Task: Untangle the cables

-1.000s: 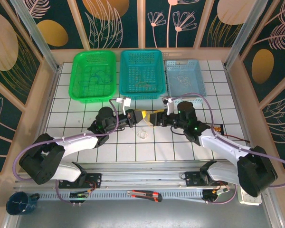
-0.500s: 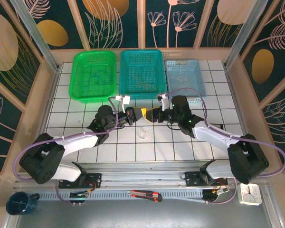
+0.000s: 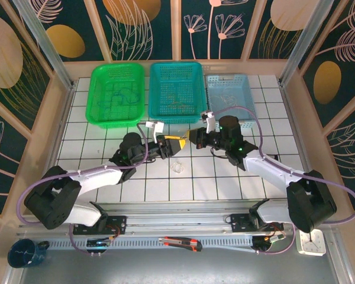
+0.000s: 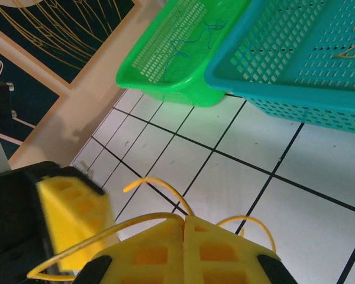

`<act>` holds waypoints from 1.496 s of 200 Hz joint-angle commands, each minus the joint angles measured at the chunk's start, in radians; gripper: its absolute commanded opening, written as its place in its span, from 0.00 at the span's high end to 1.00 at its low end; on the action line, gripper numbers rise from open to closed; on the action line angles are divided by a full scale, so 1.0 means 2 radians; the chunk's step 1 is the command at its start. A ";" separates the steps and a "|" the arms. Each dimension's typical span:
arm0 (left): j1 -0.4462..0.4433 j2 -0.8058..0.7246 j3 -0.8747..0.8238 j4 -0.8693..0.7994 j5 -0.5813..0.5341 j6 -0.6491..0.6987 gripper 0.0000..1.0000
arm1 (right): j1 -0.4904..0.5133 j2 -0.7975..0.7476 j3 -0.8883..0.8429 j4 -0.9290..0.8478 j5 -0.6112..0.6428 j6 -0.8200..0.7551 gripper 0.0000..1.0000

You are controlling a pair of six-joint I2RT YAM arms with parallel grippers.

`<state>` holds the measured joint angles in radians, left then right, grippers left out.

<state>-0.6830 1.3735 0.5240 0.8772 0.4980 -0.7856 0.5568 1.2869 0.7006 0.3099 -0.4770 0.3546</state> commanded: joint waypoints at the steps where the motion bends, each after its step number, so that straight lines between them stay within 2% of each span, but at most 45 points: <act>1: -0.003 -0.043 -0.031 0.011 -0.052 0.018 0.16 | -0.002 -0.018 0.011 0.009 0.009 0.011 1.00; 13: -0.003 -0.068 -0.053 0.012 -0.084 0.024 0.08 | -0.002 -0.021 0.011 0.009 0.008 0.020 1.00; 47: -0.002 -0.108 -0.107 0.017 -0.125 0.043 0.06 | -0.002 -0.029 0.010 0.021 -0.005 0.051 1.00; 80: -0.002 -0.090 -0.115 0.009 -0.102 0.069 0.09 | -0.002 -0.033 0.003 0.042 -0.014 0.097 1.00; 138: -0.002 -0.015 -0.073 0.024 -0.043 0.088 0.13 | -0.002 -0.041 -0.034 0.130 -0.022 0.194 1.00; 258: -0.004 0.063 -0.018 0.086 -0.026 0.073 0.15 | 0.047 -0.032 -0.030 0.153 0.007 0.216 1.00; 270: -0.003 0.070 -0.014 0.090 -0.025 0.071 0.19 | 0.051 -0.030 -0.033 0.157 0.007 0.220 1.00; 278: -0.003 0.076 -0.011 0.093 -0.024 0.071 0.28 | 0.052 -0.028 -0.034 0.162 0.006 0.223 1.00; 290: -0.003 0.084 -0.012 0.105 -0.025 0.068 0.50 | 0.052 -0.027 -0.035 0.167 0.005 0.226 1.00; 299: -0.004 0.088 -0.014 0.116 -0.026 0.064 0.72 | 0.052 -0.027 -0.034 0.167 0.004 0.227 1.00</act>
<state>-0.6830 1.5208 0.4793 1.0065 0.4271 -0.6472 0.6529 1.2266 0.6319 0.5804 -0.4805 0.7872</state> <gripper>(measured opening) 0.500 0.048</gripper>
